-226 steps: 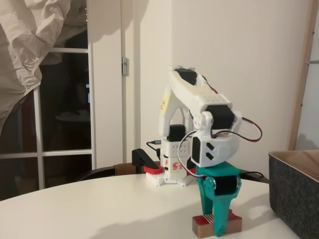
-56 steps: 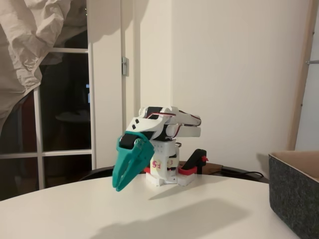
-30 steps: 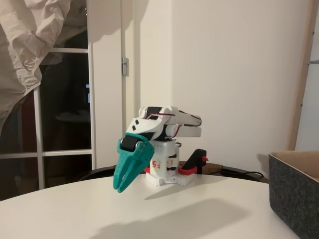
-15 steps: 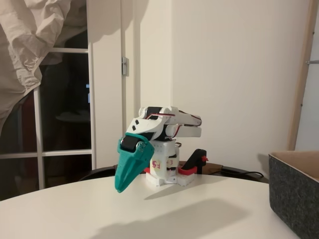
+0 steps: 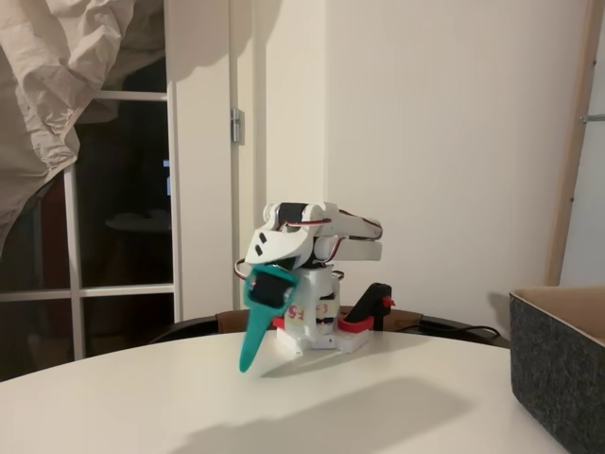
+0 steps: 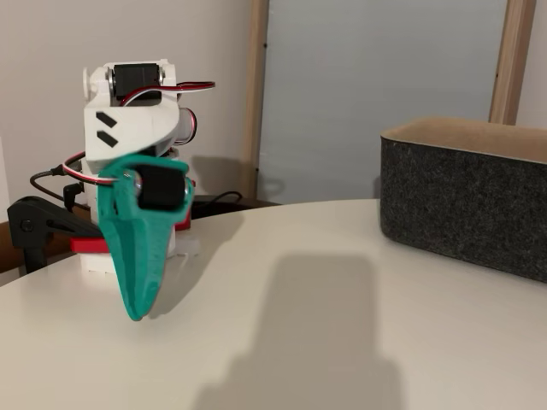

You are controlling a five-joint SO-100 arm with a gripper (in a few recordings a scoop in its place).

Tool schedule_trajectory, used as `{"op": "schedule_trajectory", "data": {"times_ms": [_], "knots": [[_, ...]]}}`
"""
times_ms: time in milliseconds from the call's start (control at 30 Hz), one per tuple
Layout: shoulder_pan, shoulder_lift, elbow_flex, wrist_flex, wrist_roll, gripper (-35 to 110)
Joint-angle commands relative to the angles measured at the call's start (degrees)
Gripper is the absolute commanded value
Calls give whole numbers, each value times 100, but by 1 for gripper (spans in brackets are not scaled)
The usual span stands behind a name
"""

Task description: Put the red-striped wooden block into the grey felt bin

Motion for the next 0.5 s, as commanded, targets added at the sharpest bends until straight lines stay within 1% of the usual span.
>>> {"op": "schedule_trajectory", "data": {"times_ms": [0, 33, 467], "knots": [[79, 141, 70, 1090, 1468, 0], [79, 132, 70, 1090, 1608, 0], [79, 123, 70, 1090, 1556, 0]]}}
